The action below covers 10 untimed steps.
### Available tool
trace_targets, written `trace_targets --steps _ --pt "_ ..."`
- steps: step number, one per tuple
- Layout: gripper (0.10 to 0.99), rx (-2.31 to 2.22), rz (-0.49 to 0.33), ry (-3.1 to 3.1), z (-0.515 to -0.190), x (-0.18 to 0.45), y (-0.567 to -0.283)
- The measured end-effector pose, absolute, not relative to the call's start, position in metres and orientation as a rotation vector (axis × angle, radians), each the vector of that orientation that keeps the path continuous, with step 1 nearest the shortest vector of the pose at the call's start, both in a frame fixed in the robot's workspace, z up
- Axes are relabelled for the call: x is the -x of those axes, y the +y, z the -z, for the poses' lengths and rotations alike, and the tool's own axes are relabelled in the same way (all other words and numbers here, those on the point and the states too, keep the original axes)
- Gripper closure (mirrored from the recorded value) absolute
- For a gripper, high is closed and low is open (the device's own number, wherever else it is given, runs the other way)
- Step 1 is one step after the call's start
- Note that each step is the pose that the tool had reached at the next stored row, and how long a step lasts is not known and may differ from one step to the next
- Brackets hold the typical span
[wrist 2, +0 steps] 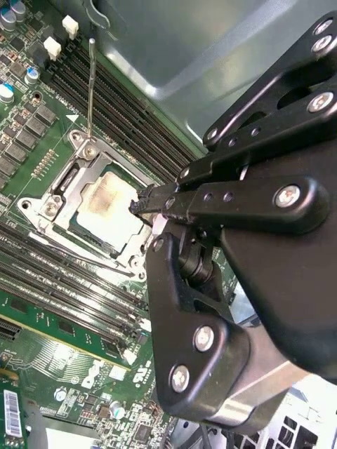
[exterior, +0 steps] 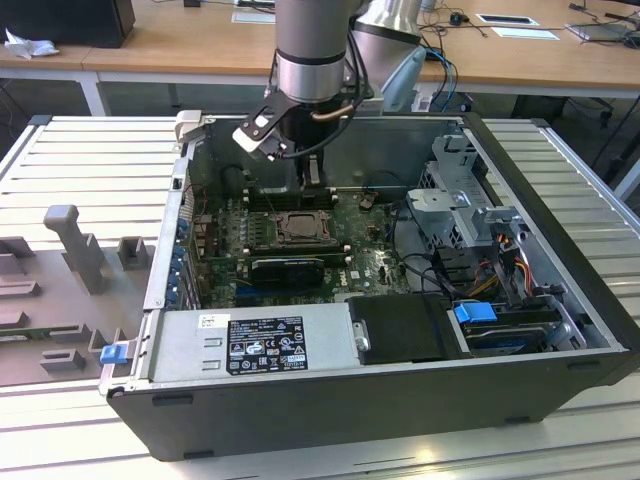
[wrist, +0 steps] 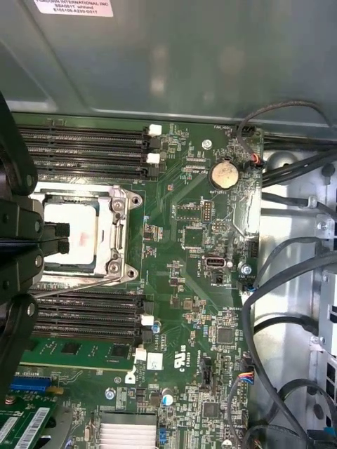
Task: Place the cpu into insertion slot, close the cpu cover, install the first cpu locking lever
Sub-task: 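Close the cpu cover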
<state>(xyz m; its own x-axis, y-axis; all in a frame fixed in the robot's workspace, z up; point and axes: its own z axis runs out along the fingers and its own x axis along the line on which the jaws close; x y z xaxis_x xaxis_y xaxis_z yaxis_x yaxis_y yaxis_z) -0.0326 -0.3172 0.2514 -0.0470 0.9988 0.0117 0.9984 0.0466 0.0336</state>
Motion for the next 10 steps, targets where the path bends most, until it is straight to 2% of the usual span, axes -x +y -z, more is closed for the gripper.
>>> trace_targets --steps 10 --pt "0.980 -2.159 -0.051 2.262 -0.2573 0.0326 -0.3172"
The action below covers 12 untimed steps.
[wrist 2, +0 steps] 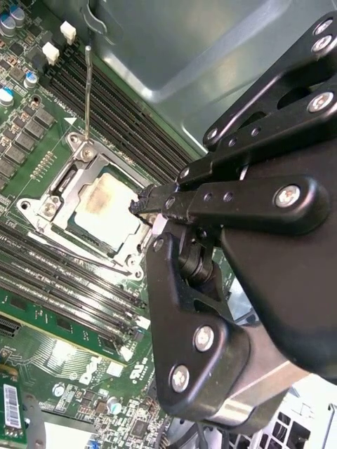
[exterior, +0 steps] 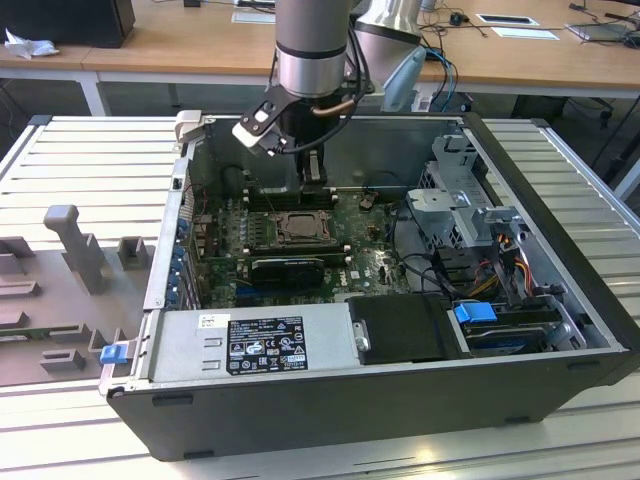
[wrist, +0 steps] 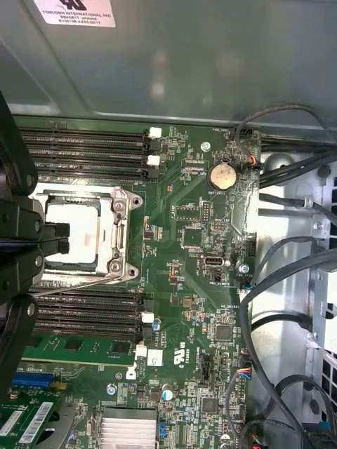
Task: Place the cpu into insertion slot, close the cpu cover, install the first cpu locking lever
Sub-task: 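Close the cpu cover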
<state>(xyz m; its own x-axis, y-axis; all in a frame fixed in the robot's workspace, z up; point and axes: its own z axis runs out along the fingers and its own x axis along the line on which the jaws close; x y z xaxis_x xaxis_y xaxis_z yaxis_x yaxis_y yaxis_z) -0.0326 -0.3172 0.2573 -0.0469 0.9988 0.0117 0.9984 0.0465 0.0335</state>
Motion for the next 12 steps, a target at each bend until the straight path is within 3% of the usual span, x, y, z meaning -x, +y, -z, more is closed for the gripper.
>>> trace_targets --steps 12 --pt "0.980 -2.159 -0.050 2.261 -0.2614 0.0326 -0.3173"
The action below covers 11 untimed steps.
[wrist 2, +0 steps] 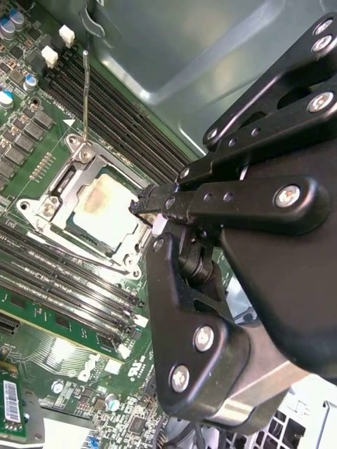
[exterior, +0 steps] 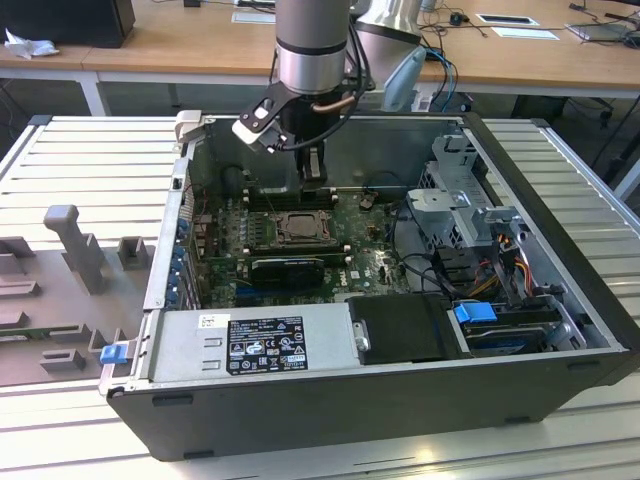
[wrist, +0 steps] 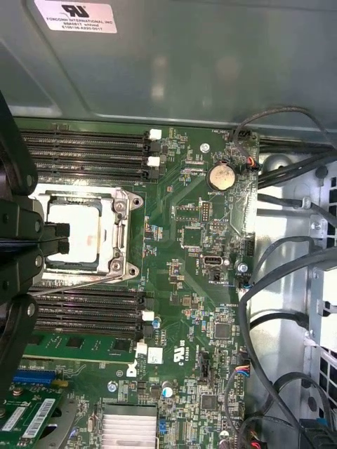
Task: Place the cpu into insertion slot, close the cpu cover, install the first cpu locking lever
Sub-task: 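Close the cpu cover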
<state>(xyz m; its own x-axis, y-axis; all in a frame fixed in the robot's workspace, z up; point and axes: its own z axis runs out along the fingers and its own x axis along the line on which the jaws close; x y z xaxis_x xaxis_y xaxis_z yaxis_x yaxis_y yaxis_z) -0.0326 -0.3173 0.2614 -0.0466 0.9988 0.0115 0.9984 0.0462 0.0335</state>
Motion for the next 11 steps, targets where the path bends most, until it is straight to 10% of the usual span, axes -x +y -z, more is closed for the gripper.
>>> trace_targets --steps 11 --pt "0.980 -2.159 -0.050 2.261 -0.2686 0.0326 -0.3173"
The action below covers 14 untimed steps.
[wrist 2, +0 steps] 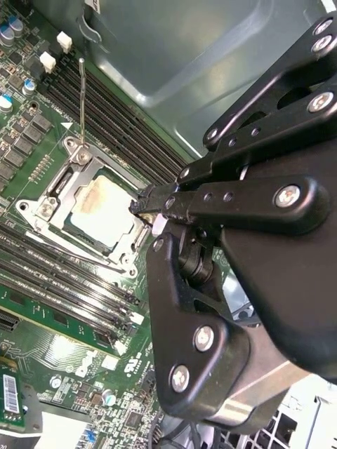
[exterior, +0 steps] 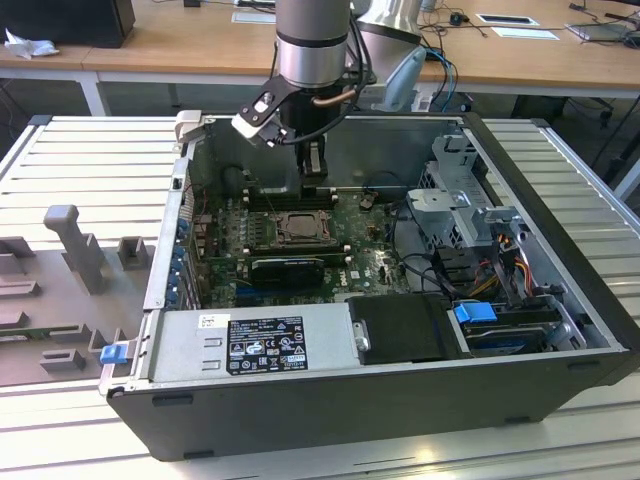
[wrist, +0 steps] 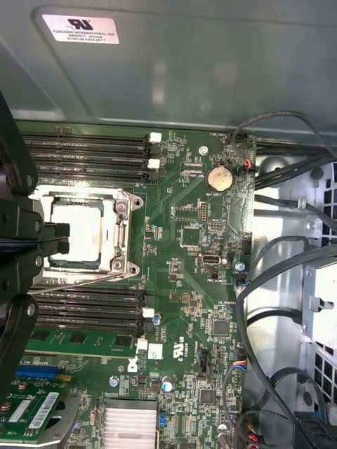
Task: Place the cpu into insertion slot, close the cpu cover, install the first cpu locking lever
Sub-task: 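Close the cpu cover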
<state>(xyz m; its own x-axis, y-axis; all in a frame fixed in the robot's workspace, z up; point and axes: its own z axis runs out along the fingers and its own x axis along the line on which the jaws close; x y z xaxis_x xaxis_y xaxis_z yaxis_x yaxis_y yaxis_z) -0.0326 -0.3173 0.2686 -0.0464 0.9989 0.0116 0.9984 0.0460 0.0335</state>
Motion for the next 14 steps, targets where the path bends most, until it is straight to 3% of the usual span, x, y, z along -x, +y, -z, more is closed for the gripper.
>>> trace_targets --steps 14 --pt "0.980 -2.159 -0.050 2.261 -0.2753 0.0326 -0.3172"
